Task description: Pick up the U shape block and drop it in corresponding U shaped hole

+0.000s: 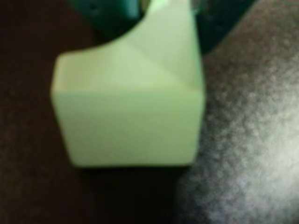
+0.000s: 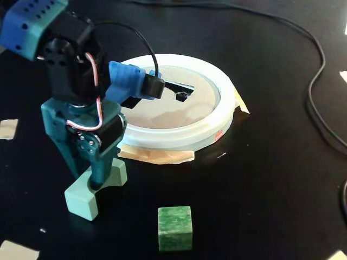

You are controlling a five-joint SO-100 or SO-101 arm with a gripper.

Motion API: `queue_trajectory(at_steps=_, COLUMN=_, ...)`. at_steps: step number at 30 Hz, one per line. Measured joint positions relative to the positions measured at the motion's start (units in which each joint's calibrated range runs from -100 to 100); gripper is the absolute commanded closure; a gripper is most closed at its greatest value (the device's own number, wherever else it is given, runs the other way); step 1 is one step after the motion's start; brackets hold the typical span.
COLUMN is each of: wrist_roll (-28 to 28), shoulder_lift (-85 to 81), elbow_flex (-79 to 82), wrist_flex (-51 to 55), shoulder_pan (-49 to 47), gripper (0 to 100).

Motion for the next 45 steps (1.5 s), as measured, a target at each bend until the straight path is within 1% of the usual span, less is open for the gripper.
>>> queue_trajectory(at_steps=5, wrist_roll=0.0, shoulder_lift=-0.36, elbow_flex=0.0, wrist_flex=1.94, shoulder_pan=0.1, gripper=95)
queue_trajectory(at_steps=8, wrist_roll=-1.27, shoulder_lift=-4.64, elbow_flex=0.1, wrist_flex=7.27, shoulder_pan=0.1, gripper=95)
queue_trajectory(at_steps=9, wrist_roll=-2.39, shoulder_lift=-8.29, elbow_flex=0.1, wrist_flex=10.18, shoulder_pan=0.1, gripper=95)
queue_trajectory(at_steps=12, wrist_roll=-4.74, shoulder_lift=-13.11, elbow_flex=-1.85, wrist_flex=14.35, shoulder_pan=0.1, gripper=95)
queue_trajectory(at_steps=16, wrist_roll=-11.67, shoulder_lift=-18.72, elbow_flex=-6.15, wrist_flex=20.17, shoulder_pan=0.0, gripper=96)
queue_trajectory(at_steps=18, wrist_roll=-15.87, shoulder_lift=-20.6, elbow_flex=-7.42, wrist_flex=21.24, shoulder_pan=-1.9, gripper=96)
queue_trajectory(at_steps=19, wrist_roll=-19.63, shoulder_lift=-21.67, elbow_flex=-8.39, wrist_flex=22.02, shoulder_pan=-4.6, gripper=96)
queue_trajectory(at_steps=23, wrist_roll=-28.42, shoulder_lift=-22.65, elbow_flex=-8.98, wrist_flex=22.11, shoulder_pan=-12.59, gripper=95)
queue_trajectory(at_steps=24, wrist_roll=-32.23, shoulder_lift=-22.74, elbow_flex=-8.98, wrist_flex=22.11, shoulder_pan=-17.18, gripper=95)
queue_trajectory(at_steps=25, wrist_roll=-34.09, shoulder_lift=-22.74, elbow_flex=-8.98, wrist_flex=22.11, shoulder_pan=-19.78, gripper=96)
queue_trajectory(at_steps=28, wrist_roll=-40.0, shoulder_lift=-22.74, elbow_flex=-8.98, wrist_flex=18.14, shoulder_pan=-26.37, gripper=96)
queue_trajectory(at_steps=29, wrist_roll=-42.3, shoulder_lift=-21.76, elbow_flex=-9.08, wrist_flex=14.65, shoulder_pan=-28.87, gripper=96)
queue_trajectory(at_steps=31, wrist_roll=-44.2, shoulder_lift=-20.6, elbow_flex=-8.98, wrist_flex=11.35, shoulder_pan=-30.47, gripper=96)
queue_trajectory(at_steps=33, wrist_roll=-45.86, shoulder_lift=-17.65, elbow_flex=-8.98, wrist_flex=5.72, shoulder_pan=-31.37, gripper=96)
queue_trajectory(at_steps=37, wrist_roll=-48.89, shoulder_lift=-14.27, elbow_flex=-8.98, wrist_flex=-0.29, shoulder_pan=-32.27, gripper=96)
queue_trajectory(at_steps=38, wrist_roll=-50.35, shoulder_lift=-13.29, elbow_flex=-8.98, wrist_flex=-2.04, shoulder_pan=-32.37, gripper=96)
queue_trajectory(at_steps=42, wrist_roll=-53.38, shoulder_lift=-11.68, elbow_flex=-8.98, wrist_flex=-5.04, shoulder_pan=-32.67, gripper=97)
queue_trajectory(at_steps=45, wrist_roll=-56.31, shoulder_lift=-9.72, elbow_flex=-8.98, wrist_flex=-7.18, shoulder_pan=-35.26, gripper=97)
